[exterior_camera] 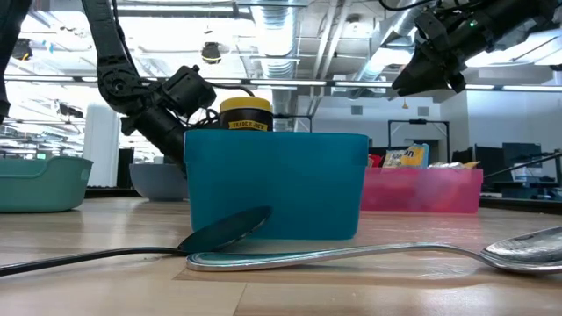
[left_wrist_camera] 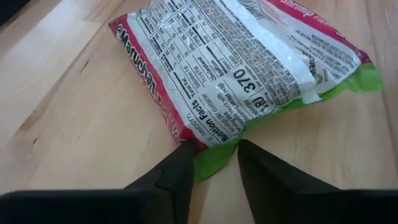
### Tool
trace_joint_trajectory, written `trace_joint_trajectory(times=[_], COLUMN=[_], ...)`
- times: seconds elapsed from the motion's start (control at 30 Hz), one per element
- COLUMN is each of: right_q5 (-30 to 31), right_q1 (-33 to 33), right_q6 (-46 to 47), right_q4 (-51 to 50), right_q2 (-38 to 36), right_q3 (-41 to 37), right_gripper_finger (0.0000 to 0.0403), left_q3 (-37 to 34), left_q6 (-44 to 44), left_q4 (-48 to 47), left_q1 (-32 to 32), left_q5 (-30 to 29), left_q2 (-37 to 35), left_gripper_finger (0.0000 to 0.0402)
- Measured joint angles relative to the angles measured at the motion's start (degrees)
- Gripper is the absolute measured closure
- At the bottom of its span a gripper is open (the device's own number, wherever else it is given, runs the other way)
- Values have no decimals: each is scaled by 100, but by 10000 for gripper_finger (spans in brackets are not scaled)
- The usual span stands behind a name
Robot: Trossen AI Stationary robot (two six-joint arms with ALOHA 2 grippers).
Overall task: Pick & Place Food Item
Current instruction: Put the green noodle pack into the red bin
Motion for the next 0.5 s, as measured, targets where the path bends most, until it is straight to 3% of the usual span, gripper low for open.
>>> trace_joint_trajectory(times=[0.5], right_q5=[0], right_q1=[0], right_q6=[0], right_q4=[0], right_q2=[0], right_q3=[0], right_gripper_finger=[280], left_q3=[0], left_q6=[-7], left_q4=[4], left_q1=[-11], left_q5=[-33], left_q2=[-4], left_gripper_finger=[397])
